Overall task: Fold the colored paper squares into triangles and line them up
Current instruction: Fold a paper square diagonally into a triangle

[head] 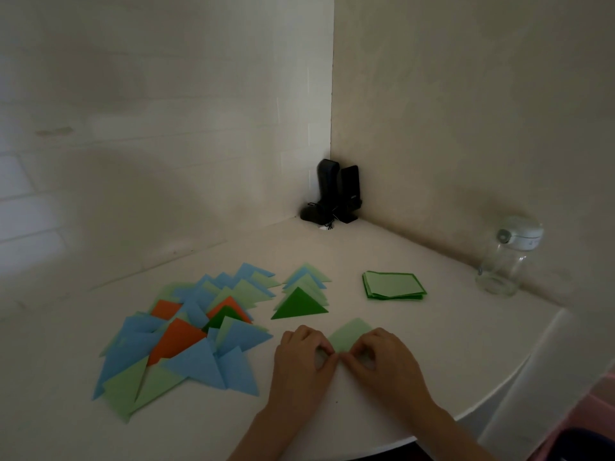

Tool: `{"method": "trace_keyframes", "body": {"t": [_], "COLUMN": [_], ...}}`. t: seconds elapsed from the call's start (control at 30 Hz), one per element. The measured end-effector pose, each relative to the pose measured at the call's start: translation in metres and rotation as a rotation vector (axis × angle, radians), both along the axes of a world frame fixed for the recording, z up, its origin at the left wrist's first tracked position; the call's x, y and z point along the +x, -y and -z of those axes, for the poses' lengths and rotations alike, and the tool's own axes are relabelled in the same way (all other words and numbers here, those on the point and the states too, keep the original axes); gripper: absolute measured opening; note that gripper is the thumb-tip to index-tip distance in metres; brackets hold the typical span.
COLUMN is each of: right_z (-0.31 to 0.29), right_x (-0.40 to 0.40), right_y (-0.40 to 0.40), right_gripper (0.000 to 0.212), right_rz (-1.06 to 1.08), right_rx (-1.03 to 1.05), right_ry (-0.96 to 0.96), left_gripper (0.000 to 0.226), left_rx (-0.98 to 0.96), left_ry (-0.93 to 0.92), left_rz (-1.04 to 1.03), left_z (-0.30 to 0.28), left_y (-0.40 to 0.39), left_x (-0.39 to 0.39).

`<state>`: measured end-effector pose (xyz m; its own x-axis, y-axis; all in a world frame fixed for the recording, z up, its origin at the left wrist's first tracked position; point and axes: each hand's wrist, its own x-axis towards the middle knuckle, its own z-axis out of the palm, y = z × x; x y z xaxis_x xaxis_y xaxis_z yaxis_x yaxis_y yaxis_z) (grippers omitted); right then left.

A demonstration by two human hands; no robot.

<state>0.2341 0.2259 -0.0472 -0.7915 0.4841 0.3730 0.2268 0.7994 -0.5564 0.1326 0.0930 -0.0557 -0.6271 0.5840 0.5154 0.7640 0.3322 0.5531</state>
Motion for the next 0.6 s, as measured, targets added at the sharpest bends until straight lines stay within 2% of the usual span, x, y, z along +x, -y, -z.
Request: {"method": "trace_keyframes", "body": {"t": [0.13, 0.3, 0.43, 0.6], "right_z": [0.000, -0.009, -0.015, -0.017], "right_x": [0.001, -0.003, -0.002, 0.007], "right_y": [0.001, -0.002, -0.007, -0.010], "right_gripper": [0.027, 0.037, 0.030, 0.027], "right_rz": [0.035, -0.006, -0.067, -0.124], "right_rx": [-0.054, -0.142, -0.226, -0.197], "right_ry": [0.003, 0.110, 0.150, 0.162], "left_gripper": [0.011, 0.012, 0.023, 0.028], "left_rx": [-0.019, -0.042, 0.017, 0.083], "left_ry": [0.067, 0.160, 0.182, 0.206], "left_rz": [0.013, 0.046, 0.050, 0.072], "left_z": [0.002, -0.002, -0.005, -0.005], "left_y": [-0.003, -0.003, 0.000, 0.007], "left_x": [-0.006, -0.008, -0.008, -0.008]}}
